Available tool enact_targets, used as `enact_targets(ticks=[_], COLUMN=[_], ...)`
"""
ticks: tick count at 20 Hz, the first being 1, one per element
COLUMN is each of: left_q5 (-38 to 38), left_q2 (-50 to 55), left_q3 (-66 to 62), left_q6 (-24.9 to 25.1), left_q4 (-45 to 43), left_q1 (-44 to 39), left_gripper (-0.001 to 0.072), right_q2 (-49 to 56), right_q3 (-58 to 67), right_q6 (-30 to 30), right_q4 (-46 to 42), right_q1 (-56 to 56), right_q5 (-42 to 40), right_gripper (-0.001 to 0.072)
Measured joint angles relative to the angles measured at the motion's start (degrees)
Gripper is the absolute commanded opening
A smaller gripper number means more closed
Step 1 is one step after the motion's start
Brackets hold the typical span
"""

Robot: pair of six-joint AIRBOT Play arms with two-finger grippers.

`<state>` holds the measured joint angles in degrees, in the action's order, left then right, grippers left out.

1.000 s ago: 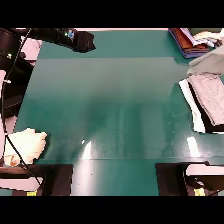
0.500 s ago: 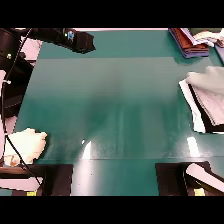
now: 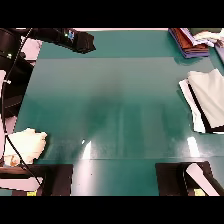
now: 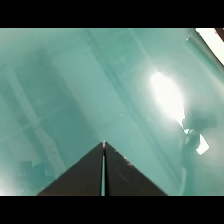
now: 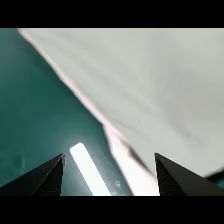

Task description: Fold the shirts.

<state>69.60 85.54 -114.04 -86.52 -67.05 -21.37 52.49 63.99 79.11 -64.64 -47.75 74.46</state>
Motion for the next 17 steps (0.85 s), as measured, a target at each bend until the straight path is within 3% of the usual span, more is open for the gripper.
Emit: enact_targets(ticks=[8,9,10,11,12,17], left_q5=[-0.5,-0.5,-0.6,-0.5,-0.6,-0.6], left_q2=[0.0,0.0,0.0,0.0,0.0,0.0], left_q3=[0.0,0.0,0.0,0.0,0.0,0.0], left_q6=[0.0,0.0,0.0,0.0,0.0,0.0], left_q4=[-0.1,-0.1,0.0,0.0,0.0,0.0], left_q1=[0.0,0.0,0.0,0.0,0.0,0.0], left_gripper=[0.0029,0.0029,0.0029,0.0029,0.0029,0.0029], right_q2=[-1.9,-1.6,-1.1,-0.6,0.0,3.1], right_q3=[2.9,3.0,3.0,3.1,3.1,3.2], right_q6=[0.5,0.5,0.5,0.5,0.5,0.5], right_q4=[6.1,6.2,6.1,6.1,6.1,6.1], right_q1=[29.4,33.3,37.3,40.7,44.1,54.9], right_q5=[-2.4,-3.0,-3.6,-4.1,-4.4,-5.3], right_gripper=[0.0617,0.0543,0.038,0.0147,0.0017,0.0017])
